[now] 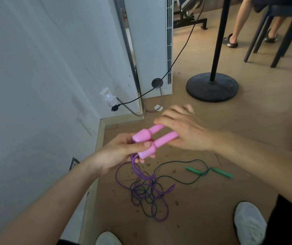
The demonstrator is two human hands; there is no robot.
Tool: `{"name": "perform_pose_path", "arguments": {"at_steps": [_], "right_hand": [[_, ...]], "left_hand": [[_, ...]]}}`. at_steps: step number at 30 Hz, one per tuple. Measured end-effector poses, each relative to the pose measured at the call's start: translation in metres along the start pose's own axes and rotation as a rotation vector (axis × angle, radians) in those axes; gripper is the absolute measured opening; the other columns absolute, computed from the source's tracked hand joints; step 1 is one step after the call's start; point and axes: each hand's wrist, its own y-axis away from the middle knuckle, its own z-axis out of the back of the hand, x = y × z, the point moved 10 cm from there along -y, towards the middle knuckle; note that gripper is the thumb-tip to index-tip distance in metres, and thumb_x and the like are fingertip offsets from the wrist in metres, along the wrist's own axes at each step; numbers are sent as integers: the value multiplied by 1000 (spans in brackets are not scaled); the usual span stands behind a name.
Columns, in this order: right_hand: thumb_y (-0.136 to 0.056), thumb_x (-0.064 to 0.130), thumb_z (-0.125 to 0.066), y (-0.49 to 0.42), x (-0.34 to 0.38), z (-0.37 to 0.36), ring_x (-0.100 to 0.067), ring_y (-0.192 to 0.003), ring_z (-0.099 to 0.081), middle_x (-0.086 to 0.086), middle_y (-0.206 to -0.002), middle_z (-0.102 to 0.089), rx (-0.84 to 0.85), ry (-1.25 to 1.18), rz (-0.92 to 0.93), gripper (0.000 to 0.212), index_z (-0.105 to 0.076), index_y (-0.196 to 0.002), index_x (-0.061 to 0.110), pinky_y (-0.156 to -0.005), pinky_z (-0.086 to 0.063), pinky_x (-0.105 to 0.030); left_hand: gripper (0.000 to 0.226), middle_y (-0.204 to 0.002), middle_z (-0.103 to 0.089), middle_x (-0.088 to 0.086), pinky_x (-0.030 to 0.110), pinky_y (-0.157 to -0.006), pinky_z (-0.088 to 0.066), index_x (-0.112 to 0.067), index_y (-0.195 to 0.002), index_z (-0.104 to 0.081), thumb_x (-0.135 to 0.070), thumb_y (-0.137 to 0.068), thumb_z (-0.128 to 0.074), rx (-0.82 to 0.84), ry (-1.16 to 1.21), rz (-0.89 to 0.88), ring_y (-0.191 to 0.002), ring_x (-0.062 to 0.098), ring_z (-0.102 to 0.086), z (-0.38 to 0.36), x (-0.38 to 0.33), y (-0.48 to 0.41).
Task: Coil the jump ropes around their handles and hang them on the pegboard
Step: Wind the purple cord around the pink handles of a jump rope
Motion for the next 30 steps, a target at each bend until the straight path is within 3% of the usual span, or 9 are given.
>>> {"name": "perform_pose_path", "arguments": {"at_steps": [3, 7, 9, 13, 16, 18, 21, 27, 30], "right_hand": [[-85, 26, -73, 2, 5, -6, -13, -76, -45, 2, -102, -47, 69, -103, -9, 34, -55, -112, 15, -62, -29, -24], [-91, 22, -64, 9, 10, -18, -21, -77, -53, 0, -98, -54, 109, -201, -29, 29, -52, -116, 13, -63, -41, -32], [-91, 20, -66, 10, 8, -20, -20, -75, -52, 0, -90, -55, 124, -324, -52, 24, -55, -110, 10, -62, -38, -31], [-93, 31, -67, 8, -13, -17, -8, -61, -47, 9, -73, -54, 153, -589, -263, 13, -55, -89, 26, -56, -36, -25], [-97, 28, -61, 12, -28, -21, -10, -51, -36, 7, -65, -45, 117, -1064, -520, 6, -58, -92, 25, -46, -33, -22], [-98, 29, -57, 20, -34, -31, -7, -47, -28, 6, -63, -39, 99, -1467, -756, 19, -59, -108, 13, -39, -23, -19], [-96, 36, -56, 25, -31, -34, -5, -46, -25, 6, -63, -38, 117, -1789, -905, 42, -55, -126, 6, -39, -15, -18], [-88, 39, -61, 25, -9, -26, -3, -44, -25, 7, -63, -30, 143, -2118, -938, 61, -49, -136, 1, -36, -13, -15], [-88, 40, -61, 23, 5, -22, -3, -41, -26, 8, -60, -28, 222, -2231, -886, 50, -57, -120, 1, -29, -19, -13]], "left_hand": [[42, -103, -74, 25, 29, -64, -49, -10, -129, -63, -25, -90, -68, -60, -29, -37, -84, 34, -57, 7, -1, -4], [38, -90, -73, 9, 30, -64, -49, -12, -121, -68, -25, -85, -73, -151, -73, -79, -73, 26, -58, 15, -4, -4], [37, -88, -72, 6, 29, -62, -49, -14, -117, -70, -30, -85, -72, -201, -57, -110, -72, 23, -58, 19, -8, -4], [56, -86, -73, 13, 29, -65, -51, -18, -119, -69, -58, -88, -47, -261, 97, -86, -66, 22, -62, 29, -10, -7], [69, -80, -69, 16, 33, -79, -48, -16, -124, -65, -66, -89, -33, -282, 57, -36, -75, 22, -65, 37, -3, -9], [66, -78, -69, 11, 32, -83, -48, -19, -120, -68, -67, -89, -34, -332, -24, -23, -80, 21, -68, 41, 2, -10], [41, -76, -66, 5, 35, -82, -50, -19, -107, -69, -50, -99, -43, -431, 10, -79, -79, 26, -69, 43, 1, -10], [26, -58, -47, -2, 30, -56, -45, -8, -96, -62, -24, -105, -44, -442, -17, -229, -47, 16, -45, 19, -17, -9], [28, -54, -45, -1, 26, -48, -36, -7, -91, -67, -23, -104, -48, -338, -83, -193, -43, 16, -37, -3, -19, -12]]}}
